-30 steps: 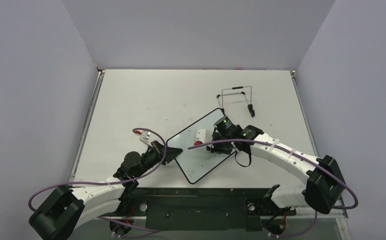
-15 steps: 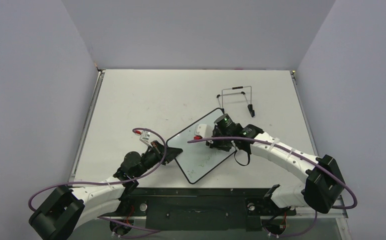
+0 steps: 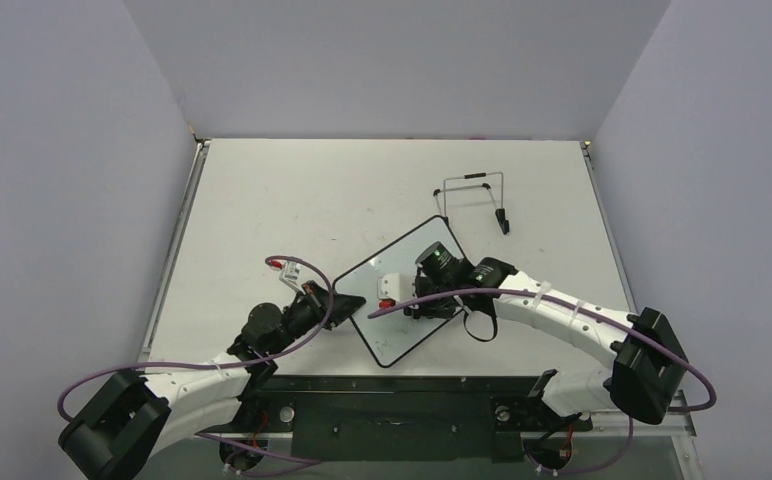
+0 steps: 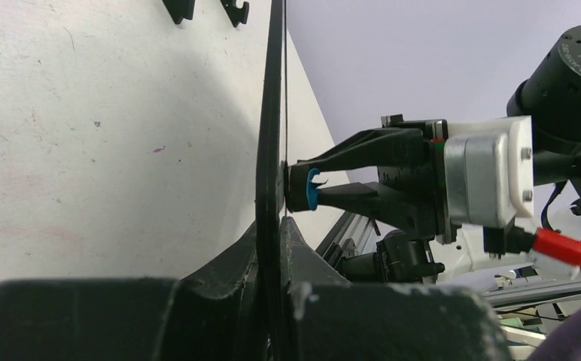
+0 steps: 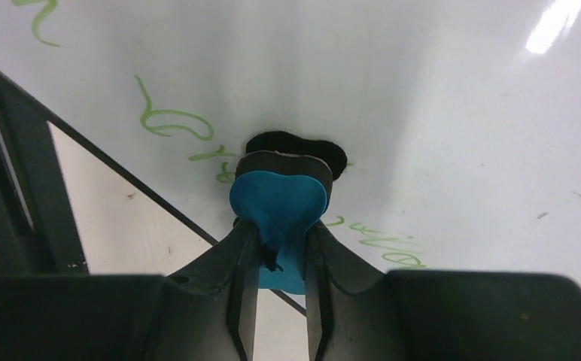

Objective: Erase the whiteboard
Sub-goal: Erase the whiteboard at the center of the board.

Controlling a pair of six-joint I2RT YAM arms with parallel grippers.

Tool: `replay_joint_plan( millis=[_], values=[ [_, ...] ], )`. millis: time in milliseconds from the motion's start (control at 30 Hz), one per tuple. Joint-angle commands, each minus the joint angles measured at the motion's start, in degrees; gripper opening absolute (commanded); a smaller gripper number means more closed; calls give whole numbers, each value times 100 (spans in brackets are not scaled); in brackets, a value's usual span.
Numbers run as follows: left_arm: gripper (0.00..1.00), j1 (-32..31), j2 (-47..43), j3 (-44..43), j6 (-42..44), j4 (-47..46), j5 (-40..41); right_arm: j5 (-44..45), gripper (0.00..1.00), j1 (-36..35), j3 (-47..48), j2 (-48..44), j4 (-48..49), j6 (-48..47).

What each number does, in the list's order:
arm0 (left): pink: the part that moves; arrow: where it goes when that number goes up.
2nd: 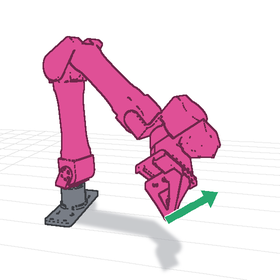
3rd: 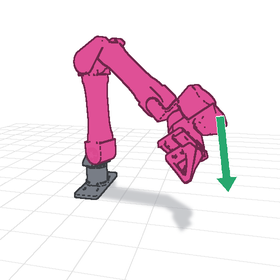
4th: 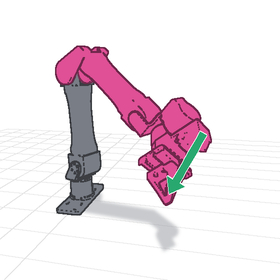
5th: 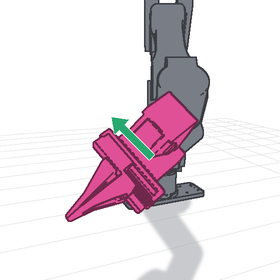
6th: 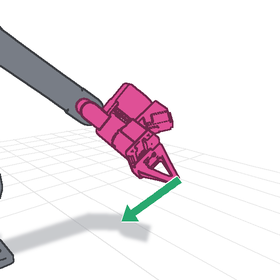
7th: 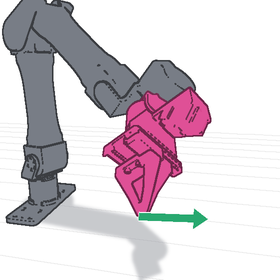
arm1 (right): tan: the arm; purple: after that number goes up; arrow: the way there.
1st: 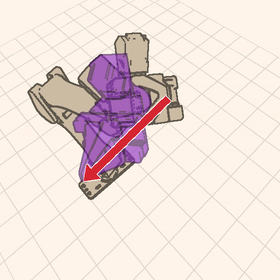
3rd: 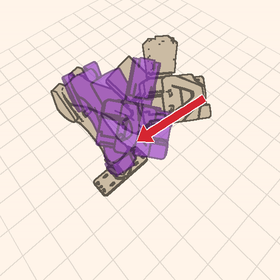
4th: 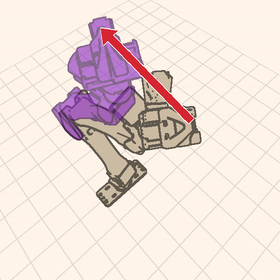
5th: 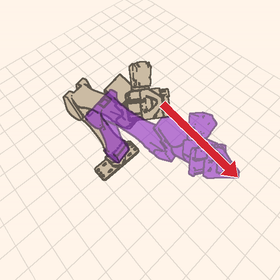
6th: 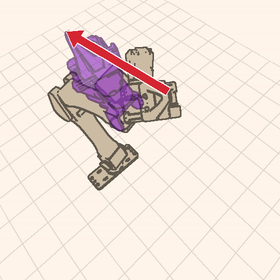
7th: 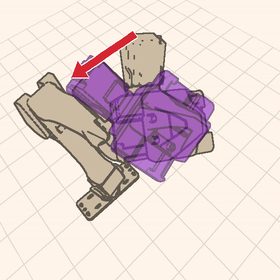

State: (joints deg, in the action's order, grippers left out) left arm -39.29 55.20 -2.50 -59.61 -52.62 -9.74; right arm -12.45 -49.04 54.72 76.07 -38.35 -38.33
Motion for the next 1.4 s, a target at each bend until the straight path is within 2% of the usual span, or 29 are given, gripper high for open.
replay_joint_plan(
  millis=[0,133,233,300,467,567,767,833,1000,1100,1300,1367],
  values=[
    [0,-14,-41,-250,-100,-1046,-111,-193,0,-106,212,112,-64,-49],
    [0,-20,74,-303,-29,-1015,-203,963,0,273,291,153,654,753],
    [0,-18,117,-336,5,-978,-244,1158,0,538,349,153,852,1011],
    [0,-21,136,-343,35,-952,-238,1054,0,559,291,62,803,914],
    [0,-19,132,-326,46,-920,-171,-649,0,422,299,-136,-127,15],
    [0,-25,136,-350,39,-923,-167,-649,0,157,209,-44,-345,-219],
    [0,-26,68,-359,5,-936,-181,-111,0,-225,265,254,-124,-13],
    [0,-25,29,-349,7,-916,-185,637,0,-145,236,263,248,313],
    [0,-21,89,-347,15,-958,-209,1740,0,292,167,142,1155,1155],
    [0,-25,220,-363,-17,-1123,-238,1383,0,287,96,79,1082,1087],
    [0,-26,245,-367,-33,-1165,-243,-243,0,-242,168,190,-31,29],
    [0,-24,204,-365,-22,-1131,-232,-418,0,-296,220,266,-235,-108]
  ],
)
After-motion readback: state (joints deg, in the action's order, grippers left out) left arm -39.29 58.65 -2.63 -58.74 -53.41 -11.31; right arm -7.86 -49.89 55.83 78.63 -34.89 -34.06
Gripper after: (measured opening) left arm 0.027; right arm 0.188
